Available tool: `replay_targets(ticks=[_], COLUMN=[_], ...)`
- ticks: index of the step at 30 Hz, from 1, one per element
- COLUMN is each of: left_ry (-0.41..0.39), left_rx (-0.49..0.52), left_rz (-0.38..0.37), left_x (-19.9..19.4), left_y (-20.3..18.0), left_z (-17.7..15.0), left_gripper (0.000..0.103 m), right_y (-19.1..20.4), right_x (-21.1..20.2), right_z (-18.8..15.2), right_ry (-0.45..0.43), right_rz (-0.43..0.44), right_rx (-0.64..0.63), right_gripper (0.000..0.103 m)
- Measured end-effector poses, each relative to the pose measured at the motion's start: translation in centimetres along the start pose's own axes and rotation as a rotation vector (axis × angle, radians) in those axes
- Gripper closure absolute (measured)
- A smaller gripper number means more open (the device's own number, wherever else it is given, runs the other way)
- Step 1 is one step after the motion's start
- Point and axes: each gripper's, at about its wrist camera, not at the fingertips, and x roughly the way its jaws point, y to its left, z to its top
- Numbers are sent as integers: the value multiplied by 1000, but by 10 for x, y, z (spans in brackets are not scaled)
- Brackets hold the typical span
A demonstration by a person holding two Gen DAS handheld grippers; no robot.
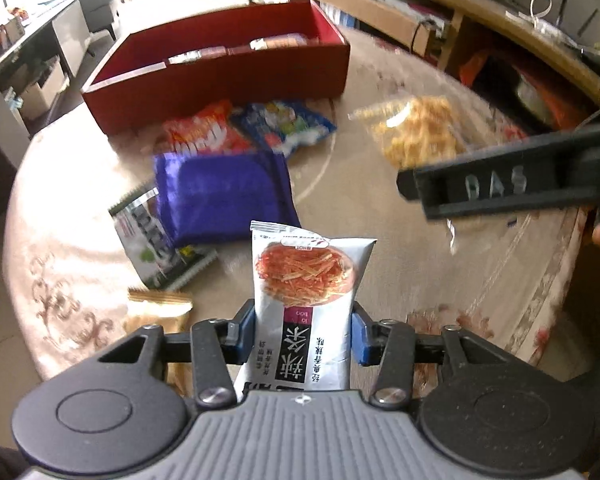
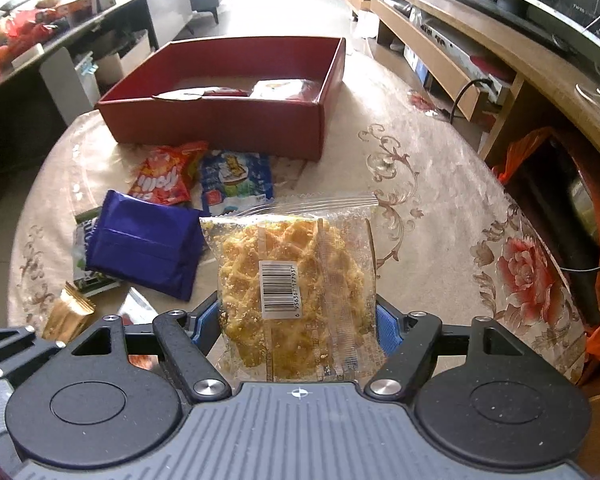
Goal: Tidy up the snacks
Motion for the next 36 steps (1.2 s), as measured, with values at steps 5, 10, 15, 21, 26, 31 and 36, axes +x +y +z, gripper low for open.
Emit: replay_targets(ticks=[5,10,15,21,26,31,36], left_ry=[-32,-73,-97,-113,-142,-163,-184], left_rx=[-36,-76,-103,-147,-169,-183,-187], left_rz=[8,15,13,9,20,34,51], left_x=[-5,-9,-9,-3,-3,-1,1], left_y=[12,24,35,50,61,70,75], left_z=[13,28,43,62,81,97,111], left_gripper=[57,57,57,57,57,57,57], right_y=[1,9,12,11,14,18,19], right_x=[1,5,8,14,20,25,27], right_z=[3,9,19,35,47,58,69], right_ry=[-5,-5,-18,-37,-43,-49,-63], right_rz=[-5,-6,-8,-19,-18,-14,-16], right_rx=[18,7,23,48,52,43,42], right_gripper=[24,24,24,24,24,24,24])
